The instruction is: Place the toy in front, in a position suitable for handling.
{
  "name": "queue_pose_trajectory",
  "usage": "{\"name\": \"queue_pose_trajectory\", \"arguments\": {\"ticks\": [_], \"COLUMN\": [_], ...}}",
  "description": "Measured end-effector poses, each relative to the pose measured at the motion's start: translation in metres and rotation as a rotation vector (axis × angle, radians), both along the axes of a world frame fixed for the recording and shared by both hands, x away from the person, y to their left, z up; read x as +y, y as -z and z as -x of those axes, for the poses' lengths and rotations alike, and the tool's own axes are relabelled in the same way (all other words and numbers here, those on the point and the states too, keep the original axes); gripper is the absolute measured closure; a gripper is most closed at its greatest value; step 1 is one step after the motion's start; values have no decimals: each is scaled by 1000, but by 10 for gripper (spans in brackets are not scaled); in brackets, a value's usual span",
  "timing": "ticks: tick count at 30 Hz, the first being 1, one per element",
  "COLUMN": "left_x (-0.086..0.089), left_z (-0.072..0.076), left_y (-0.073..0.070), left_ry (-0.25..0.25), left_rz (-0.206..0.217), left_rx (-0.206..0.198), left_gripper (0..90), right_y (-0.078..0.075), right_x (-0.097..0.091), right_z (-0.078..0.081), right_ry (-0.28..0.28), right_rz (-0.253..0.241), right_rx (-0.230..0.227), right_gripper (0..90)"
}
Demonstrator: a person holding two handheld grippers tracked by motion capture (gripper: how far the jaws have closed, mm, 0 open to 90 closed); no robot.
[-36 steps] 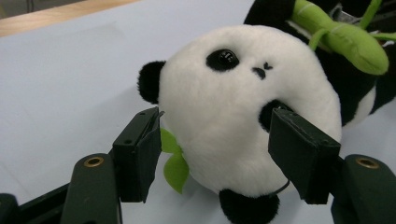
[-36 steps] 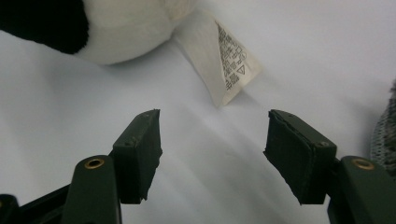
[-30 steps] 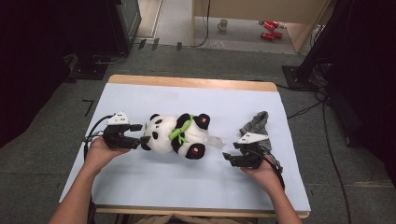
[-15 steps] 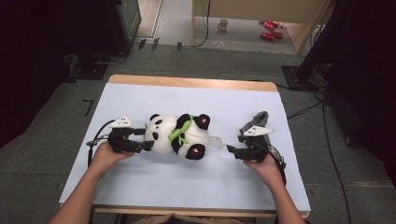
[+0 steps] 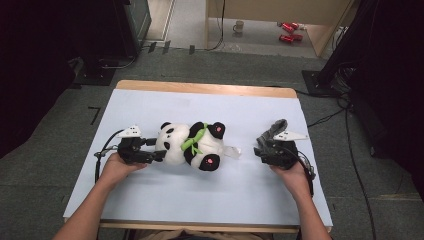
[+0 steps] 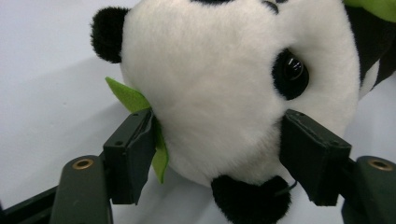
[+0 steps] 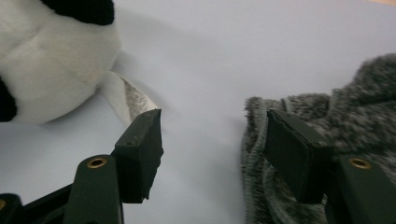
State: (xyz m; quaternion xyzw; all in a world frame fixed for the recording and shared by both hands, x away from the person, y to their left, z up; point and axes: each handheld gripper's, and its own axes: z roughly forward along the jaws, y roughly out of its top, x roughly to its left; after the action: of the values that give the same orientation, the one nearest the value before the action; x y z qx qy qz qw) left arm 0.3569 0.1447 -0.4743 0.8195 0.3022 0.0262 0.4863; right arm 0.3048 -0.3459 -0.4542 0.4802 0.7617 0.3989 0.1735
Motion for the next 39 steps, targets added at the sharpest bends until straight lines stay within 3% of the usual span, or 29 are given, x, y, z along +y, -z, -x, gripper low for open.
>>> {"name": "queue_pose_trajectory", "arguments": {"ticks": [6, 9, 17, 21, 25, 39], "left_x": [-3, -4, -9, -18, -25, -45], "left_z": [4, 6, 10, 11, 13, 22], "left_y": [-2, -3, -7, -13, -15, -13], "left_ry": [-16, -18, -62, -130, -178, -159], "left_rz": [-15, -20, -38, -50, -43, -13], "left_rx": [-9, -17, -20, 9, 29, 41], "left_gripper": [400, 498, 625, 688, 698, 671], "right_y": [-1, -1, 2, 4, 8, 25], "right_x": [-14, -21, -33, -38, -42, -53], "right_z": [0, -1, -3, -7, -11, -30], "right_ry": [61, 90, 146, 173, 191, 244], "right_rz": [-12, -17, -9, -11, 0, 7], "right_rx": [-10, -14, -7, -2, 7, 83], "right_gripper": [372, 381, 385, 371, 367, 348]}}
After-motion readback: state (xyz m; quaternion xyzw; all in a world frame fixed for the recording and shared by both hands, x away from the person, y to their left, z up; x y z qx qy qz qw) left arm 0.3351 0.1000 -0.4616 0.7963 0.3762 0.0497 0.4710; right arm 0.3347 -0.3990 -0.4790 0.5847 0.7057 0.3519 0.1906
